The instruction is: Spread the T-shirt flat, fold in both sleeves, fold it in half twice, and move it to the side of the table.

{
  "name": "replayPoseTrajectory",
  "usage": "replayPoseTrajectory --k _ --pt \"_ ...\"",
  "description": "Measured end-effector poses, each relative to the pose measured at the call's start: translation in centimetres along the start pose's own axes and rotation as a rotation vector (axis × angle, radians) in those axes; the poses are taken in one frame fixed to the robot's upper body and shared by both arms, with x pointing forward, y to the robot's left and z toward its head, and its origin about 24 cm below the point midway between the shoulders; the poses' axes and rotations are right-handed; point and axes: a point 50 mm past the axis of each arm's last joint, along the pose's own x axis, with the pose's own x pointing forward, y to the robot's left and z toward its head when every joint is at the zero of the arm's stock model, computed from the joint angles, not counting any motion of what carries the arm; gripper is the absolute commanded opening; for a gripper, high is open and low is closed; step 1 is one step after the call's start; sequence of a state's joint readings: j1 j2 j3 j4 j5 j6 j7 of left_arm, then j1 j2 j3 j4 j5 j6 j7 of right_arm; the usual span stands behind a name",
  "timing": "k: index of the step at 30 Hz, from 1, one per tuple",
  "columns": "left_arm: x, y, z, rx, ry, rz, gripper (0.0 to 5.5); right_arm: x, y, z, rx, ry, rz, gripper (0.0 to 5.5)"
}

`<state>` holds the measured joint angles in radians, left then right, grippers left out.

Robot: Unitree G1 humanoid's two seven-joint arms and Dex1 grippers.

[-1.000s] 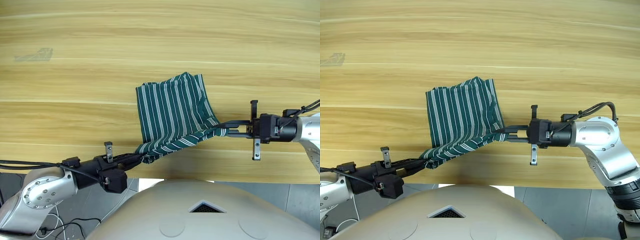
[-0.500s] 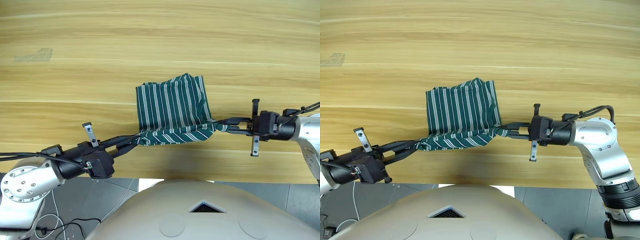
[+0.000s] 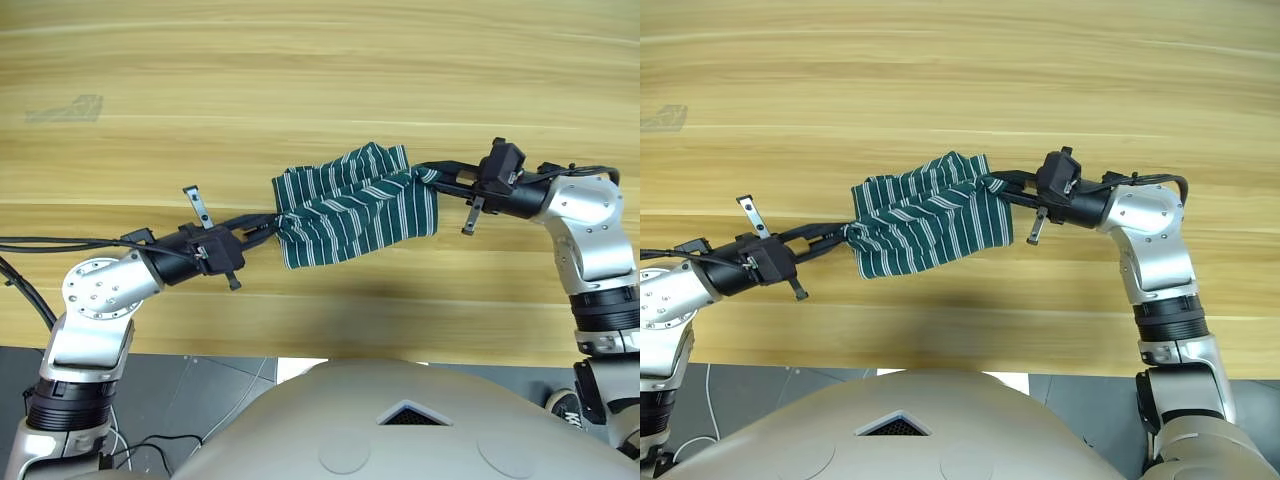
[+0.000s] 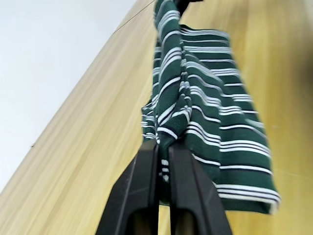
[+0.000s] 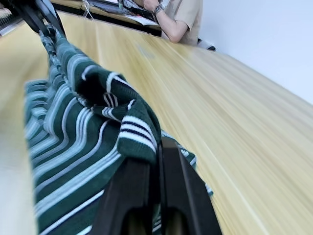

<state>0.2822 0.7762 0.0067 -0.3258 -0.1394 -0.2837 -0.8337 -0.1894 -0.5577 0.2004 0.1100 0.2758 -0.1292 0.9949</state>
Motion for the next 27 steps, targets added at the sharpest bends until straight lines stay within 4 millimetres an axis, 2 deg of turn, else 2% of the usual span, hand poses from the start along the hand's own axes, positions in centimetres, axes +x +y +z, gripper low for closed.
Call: replayPoseTrajectory --k 7,14,15,16,19,27 --pt "3.2 1.1 -2.5 -0.056 -0.016 0.068 0.12 2.9 -0.8 -2.0 -0.004 0.027 -0.066 0.00" --pt "5.3 2.8 -5.1 -0.048 0.044 0.241 0.12 3.7 -1.4 -3.3 0.021 0.035 -0.122 0.00" --pt "5.5 2.9 -5.5 -0.055 0.061 0.270 0.12 3.9 -1.5 -3.4 0.023 0.033 -0.129 0.36" --pt "5.6 2.8 -5.9 -0.063 0.074 0.289 0.12 4.0 -1.6 -3.6 0.026 0.038 -0.134 0.42" --pt "5.5 2.8 -6.9 -0.078 0.119 0.334 0.80 3.8 -1.7 -4.7 0.064 0.060 -0.173 1.04" --pt "5.7 2.5 -8.7 -0.103 0.216 0.461 1.79 3.6 -1.9 -6.1 0.097 0.107 -0.255 2.38"
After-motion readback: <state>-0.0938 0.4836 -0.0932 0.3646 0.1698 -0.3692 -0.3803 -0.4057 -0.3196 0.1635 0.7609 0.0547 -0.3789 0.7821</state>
